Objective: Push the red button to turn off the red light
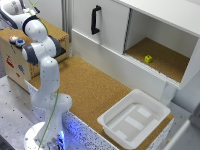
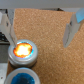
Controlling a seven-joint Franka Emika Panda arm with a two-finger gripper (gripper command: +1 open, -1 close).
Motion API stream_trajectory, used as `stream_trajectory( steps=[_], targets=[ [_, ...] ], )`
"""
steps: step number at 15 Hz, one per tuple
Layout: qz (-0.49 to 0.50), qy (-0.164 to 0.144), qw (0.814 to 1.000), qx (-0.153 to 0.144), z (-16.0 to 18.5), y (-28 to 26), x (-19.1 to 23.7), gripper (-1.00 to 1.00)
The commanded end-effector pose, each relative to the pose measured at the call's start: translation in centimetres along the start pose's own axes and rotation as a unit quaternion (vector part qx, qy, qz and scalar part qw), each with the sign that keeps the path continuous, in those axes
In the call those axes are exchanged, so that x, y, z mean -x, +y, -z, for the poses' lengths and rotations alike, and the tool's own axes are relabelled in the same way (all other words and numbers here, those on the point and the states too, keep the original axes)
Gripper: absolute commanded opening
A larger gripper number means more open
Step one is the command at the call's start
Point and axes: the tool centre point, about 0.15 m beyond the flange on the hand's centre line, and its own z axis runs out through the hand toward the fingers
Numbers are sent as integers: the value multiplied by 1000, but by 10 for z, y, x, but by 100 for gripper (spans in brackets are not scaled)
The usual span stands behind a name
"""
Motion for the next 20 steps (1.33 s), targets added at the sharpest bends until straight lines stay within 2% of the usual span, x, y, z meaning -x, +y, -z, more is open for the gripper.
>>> stream_trajectory(
  steps=[1,6,10,15,20],
  targets=[
    [48,-38,997,-44,5,-9,-50,-100],
    [60,-41,997,-36,9,-16,-52,-100],
    [65,-58,996,-37,7,-25,-39,-100],
    [42,-63,996,-40,-6,-21,-32,-100],
    [58,-75,994,-46,-30,-19,-32,-100]
  ],
)
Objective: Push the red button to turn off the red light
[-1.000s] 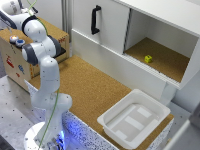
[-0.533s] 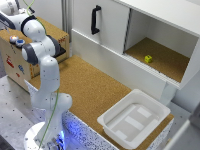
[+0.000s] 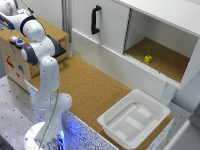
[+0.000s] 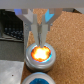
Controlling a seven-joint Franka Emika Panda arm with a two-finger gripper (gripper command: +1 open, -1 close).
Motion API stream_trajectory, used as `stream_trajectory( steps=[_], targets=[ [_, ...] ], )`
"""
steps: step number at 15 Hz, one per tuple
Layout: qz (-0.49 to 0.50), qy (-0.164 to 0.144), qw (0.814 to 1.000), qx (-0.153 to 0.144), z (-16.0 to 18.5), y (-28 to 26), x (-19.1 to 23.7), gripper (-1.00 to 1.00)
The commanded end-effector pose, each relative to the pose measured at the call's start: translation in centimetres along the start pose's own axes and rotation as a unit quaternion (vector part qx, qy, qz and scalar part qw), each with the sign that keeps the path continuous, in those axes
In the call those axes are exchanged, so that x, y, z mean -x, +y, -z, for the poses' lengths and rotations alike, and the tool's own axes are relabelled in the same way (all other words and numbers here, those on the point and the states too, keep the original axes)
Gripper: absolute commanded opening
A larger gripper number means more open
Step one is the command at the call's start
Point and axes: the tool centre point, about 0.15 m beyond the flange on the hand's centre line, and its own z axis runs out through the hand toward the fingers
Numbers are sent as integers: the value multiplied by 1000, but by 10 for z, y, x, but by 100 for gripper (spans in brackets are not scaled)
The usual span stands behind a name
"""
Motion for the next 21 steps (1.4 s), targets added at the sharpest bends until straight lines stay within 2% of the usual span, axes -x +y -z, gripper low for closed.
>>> stream_trajectory(
  steps=[1,6,8,10,12,16,17,19,21],
  targets=[
    [9,-66,997,-34,-23,15,-22,-100],
    [19,-80,996,-42,-44,13,-21,-100],
    [29,-98,994,-36,-54,10,-15,-100],
    [20,-100,994,-36,-53,12,-11,-100],
    [9,-90,995,-33,-40,18,-11,-100],
    [-23,-44,999,-5,18,42,-12,-100],
    [-42,-32,999,0,27,50,-9,100],
    [-66,-38,997,10,26,60,-4,100],
    [-77,-31,996,12,24,64,-2,100]
  ],
)
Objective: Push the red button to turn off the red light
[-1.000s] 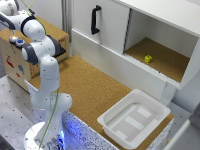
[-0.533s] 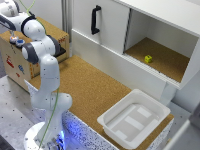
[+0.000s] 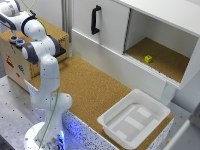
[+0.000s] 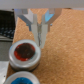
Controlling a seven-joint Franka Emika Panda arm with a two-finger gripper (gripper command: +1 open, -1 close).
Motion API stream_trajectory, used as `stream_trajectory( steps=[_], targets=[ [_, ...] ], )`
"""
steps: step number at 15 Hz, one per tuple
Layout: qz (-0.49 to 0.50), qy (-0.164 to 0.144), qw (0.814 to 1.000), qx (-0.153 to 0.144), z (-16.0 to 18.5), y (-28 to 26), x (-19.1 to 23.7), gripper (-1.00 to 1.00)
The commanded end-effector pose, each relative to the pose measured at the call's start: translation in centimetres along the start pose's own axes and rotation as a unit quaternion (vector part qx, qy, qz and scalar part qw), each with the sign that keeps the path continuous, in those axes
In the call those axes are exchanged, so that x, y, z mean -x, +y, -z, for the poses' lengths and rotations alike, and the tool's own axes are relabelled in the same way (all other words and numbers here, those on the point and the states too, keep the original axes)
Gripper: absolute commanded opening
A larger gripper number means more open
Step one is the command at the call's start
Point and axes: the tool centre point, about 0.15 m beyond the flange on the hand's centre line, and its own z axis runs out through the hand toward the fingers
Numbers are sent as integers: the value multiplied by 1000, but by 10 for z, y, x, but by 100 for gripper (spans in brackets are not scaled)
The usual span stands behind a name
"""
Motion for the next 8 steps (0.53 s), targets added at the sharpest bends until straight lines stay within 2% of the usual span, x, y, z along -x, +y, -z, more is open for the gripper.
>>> stream_trajectory(
  steps=[1,5,8],
  targets=[
    [-44,-28,999,-2,18,25,-7,100],
    [-70,-27,997,-2,12,39,11,100],
    [-108,-16,994,9,16,63,30,100]
  ],
)
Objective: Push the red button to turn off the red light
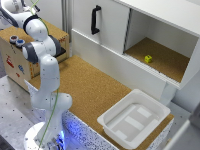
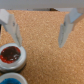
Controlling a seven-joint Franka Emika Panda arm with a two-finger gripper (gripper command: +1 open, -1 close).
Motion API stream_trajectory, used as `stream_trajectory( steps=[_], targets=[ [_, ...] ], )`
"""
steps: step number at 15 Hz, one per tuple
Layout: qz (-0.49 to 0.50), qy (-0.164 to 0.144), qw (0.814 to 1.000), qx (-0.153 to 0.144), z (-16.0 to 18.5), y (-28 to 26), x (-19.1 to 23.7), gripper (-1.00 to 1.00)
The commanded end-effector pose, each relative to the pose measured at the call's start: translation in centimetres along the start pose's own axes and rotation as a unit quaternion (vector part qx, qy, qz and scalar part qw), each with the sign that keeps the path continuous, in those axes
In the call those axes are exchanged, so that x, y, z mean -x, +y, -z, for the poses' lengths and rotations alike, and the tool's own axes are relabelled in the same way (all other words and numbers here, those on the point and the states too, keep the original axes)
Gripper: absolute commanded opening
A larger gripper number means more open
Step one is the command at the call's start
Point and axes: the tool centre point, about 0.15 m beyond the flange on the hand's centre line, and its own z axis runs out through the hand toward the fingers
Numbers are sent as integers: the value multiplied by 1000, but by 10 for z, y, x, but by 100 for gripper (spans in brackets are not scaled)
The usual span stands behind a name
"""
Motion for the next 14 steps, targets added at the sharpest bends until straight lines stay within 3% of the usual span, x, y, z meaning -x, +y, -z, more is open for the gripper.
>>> stream_trajectory(
  steps=[1,5,9,14],
  targets=[
    [-53,-8,998,9,11,43,17,100],
    [-139,9,990,30,16,81,59,100],
    [-206,-10,977,51,10,102,109,100],
    [-315,-22,948,42,-8,117,177,100]
  ],
)
